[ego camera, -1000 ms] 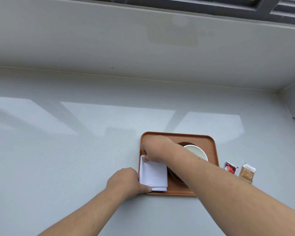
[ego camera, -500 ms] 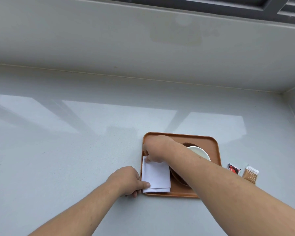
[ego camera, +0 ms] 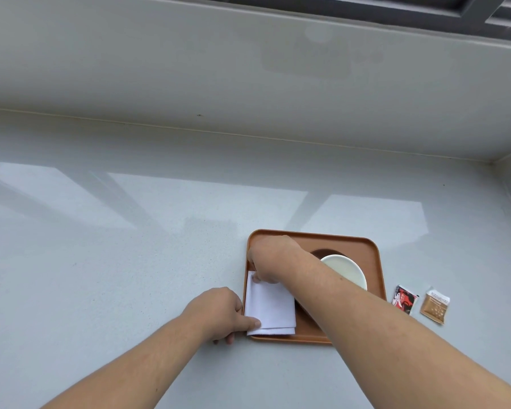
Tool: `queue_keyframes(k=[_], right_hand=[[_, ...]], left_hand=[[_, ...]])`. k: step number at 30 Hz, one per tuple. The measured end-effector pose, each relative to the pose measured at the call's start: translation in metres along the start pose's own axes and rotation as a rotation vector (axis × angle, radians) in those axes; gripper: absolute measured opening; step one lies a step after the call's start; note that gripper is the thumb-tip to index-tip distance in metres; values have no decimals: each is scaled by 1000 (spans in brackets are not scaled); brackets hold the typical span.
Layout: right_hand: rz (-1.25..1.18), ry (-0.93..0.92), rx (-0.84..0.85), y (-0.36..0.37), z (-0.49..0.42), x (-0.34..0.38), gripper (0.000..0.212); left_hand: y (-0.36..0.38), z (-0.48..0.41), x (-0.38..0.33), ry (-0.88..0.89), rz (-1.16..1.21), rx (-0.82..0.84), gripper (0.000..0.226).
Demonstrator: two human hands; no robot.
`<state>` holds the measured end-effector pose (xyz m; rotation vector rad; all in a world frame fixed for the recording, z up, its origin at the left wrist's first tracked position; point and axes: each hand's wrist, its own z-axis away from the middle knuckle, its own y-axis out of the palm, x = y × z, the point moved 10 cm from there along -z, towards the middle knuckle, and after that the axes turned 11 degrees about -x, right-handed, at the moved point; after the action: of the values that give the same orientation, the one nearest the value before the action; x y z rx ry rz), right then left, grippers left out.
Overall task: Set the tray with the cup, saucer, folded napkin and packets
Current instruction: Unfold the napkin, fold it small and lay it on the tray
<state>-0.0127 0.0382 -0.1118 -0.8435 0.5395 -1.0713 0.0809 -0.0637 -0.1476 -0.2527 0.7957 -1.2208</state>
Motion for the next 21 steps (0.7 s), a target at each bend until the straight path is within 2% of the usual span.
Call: queue_keyframes(k=[4, 9, 21], right_hand=[[7, 19, 29, 0, -1, -1, 31], [-39, 9, 22, -6, 4, -1, 23], [-100, 2, 18, -9, 10, -1, 24]], left_hand=[[0, 1, -6, 27, -44, 50, 46], [-1, 2, -8, 24, -58, 44, 48], [1, 0, -8, 24, -69, 48, 48]])
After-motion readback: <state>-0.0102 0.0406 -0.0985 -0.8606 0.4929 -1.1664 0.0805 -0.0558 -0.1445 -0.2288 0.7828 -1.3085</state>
